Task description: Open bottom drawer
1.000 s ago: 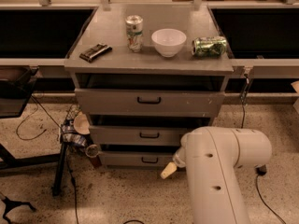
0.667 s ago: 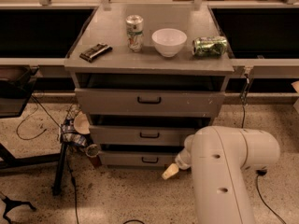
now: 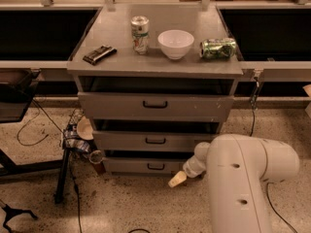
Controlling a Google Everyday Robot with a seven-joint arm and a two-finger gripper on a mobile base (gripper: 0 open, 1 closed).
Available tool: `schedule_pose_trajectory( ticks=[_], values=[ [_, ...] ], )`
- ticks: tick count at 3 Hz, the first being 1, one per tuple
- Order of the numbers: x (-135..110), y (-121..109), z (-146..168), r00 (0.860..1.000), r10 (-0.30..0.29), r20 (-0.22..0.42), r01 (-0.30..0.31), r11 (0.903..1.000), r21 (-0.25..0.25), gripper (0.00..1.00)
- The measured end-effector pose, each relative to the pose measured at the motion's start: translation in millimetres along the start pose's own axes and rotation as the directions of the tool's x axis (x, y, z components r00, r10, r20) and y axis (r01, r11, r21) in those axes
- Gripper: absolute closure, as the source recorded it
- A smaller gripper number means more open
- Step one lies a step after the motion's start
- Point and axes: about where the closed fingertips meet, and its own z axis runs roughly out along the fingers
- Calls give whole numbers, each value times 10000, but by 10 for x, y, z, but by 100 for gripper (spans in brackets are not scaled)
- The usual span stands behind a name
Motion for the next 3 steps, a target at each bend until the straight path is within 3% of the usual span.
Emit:
schedule_pose_trajectory(
  ticks=[1, 2, 3],
  values=[
    [52, 18, 47, 9927, 573, 1058, -495, 9960, -749, 0],
    [-16, -36, 35, 9610, 1341, 2417, -1022, 9849, -1401, 0],
    [-145, -56, 0, 9230, 1792, 3405, -1255, 9767, -1739, 0]
  ],
)
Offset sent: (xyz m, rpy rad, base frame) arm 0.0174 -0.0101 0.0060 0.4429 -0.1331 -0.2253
